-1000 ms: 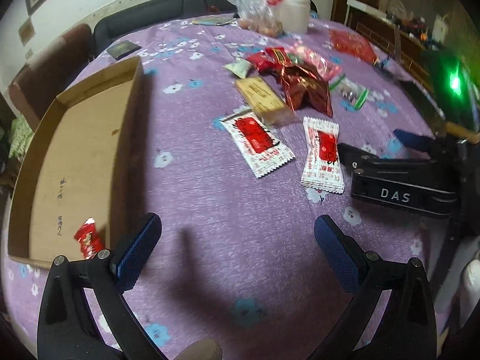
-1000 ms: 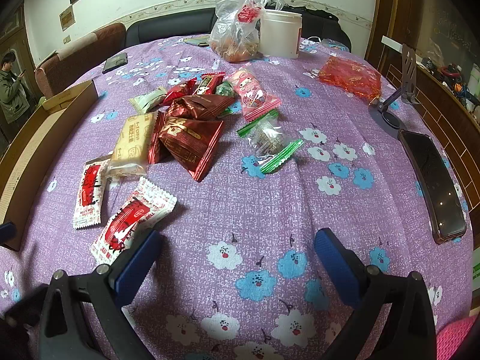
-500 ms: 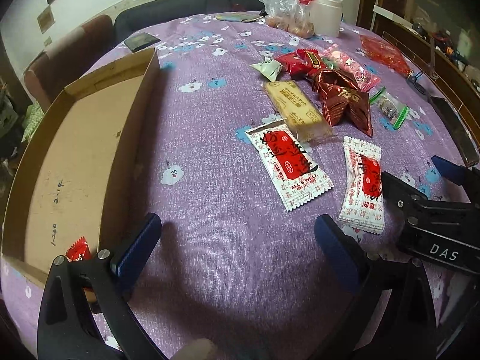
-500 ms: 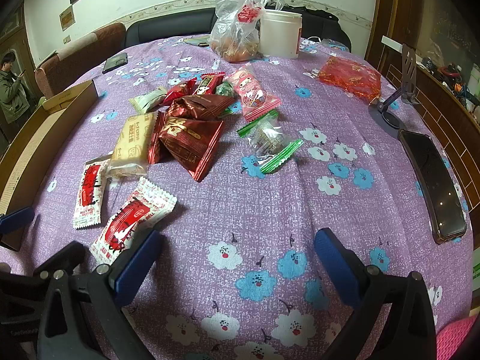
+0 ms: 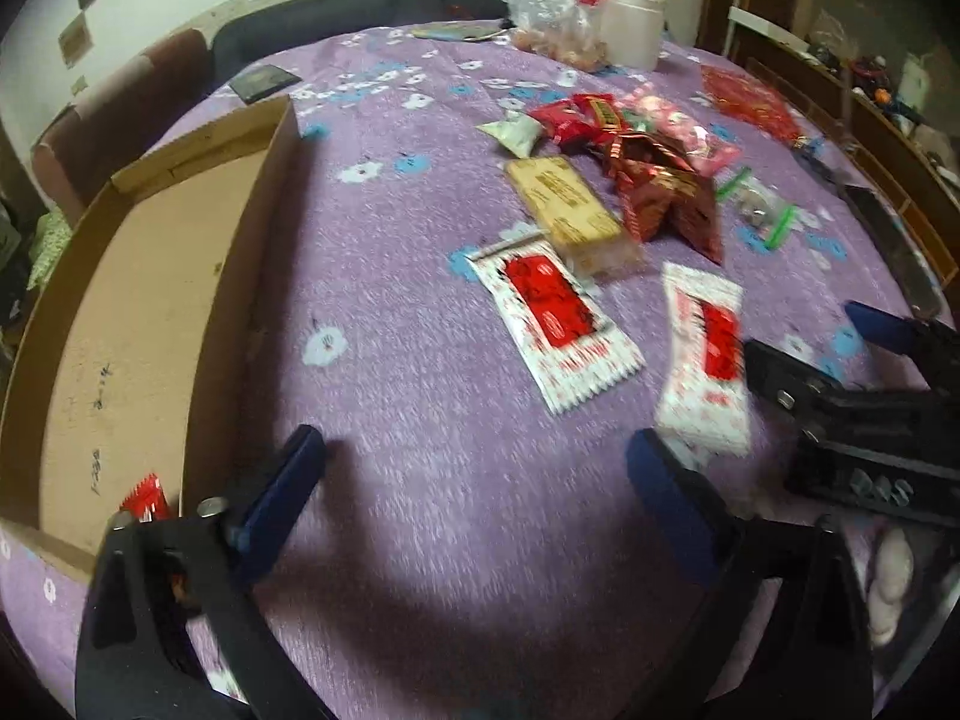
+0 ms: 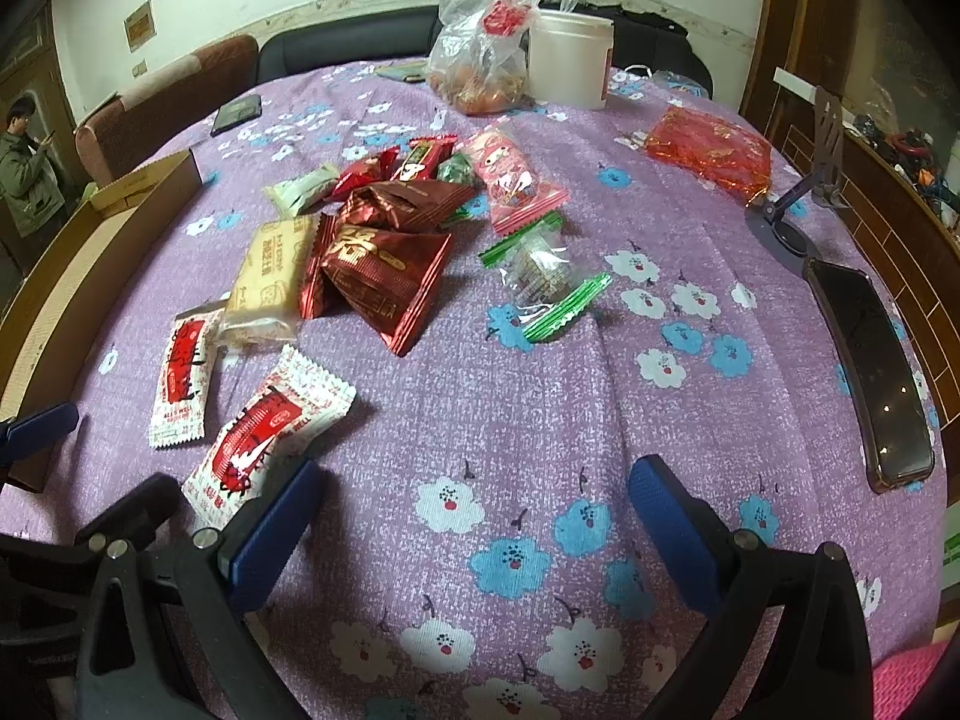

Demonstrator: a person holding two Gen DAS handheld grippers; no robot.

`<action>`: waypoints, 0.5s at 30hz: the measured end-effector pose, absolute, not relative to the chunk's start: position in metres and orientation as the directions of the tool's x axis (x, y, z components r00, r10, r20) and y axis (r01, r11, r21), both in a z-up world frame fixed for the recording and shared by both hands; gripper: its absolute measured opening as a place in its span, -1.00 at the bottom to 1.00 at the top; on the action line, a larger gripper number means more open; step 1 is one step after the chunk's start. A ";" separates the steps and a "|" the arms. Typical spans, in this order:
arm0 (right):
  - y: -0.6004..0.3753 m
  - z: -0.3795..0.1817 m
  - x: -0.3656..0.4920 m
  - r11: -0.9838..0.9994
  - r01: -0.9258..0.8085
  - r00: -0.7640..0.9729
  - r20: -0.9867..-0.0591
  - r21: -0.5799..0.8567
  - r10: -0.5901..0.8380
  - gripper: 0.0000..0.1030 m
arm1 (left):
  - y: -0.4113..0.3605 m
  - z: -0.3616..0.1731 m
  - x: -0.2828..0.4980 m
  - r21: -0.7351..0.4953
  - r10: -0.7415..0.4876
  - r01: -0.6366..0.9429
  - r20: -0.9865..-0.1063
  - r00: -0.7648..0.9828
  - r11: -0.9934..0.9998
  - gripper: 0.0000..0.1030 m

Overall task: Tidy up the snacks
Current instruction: 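Reach the right gripper to a red-and-white packet and close on it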

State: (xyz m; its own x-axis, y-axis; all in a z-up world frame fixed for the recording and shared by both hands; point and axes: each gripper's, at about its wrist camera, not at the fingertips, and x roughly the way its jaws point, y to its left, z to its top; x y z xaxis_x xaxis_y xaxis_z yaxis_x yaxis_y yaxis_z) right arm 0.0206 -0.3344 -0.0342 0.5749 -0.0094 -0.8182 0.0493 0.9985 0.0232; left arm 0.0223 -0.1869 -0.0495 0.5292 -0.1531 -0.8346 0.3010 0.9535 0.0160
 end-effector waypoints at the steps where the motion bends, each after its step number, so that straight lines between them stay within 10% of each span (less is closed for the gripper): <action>1: -0.334 -0.034 0.021 0.999 0.046 0.573 -0.820 0.021 -0.009 1.00 | -0.184 -0.042 0.014 -0.005 -0.185 0.314 -0.817 0.546 0.949 0.71; 8: -0.341 -0.020 0.005 0.998 0.015 0.622 -0.782 0.063 0.039 0.66 | -0.136 0.037 -0.031 -0.061 -0.298 0.323 -0.571 0.765 0.945 0.72; 15: -0.316 0.008 -0.010 0.986 -0.070 0.691 -0.705 0.150 0.156 0.60 | -0.068 0.052 -0.012 -0.205 -0.292 0.210 -0.594 0.749 0.956 0.75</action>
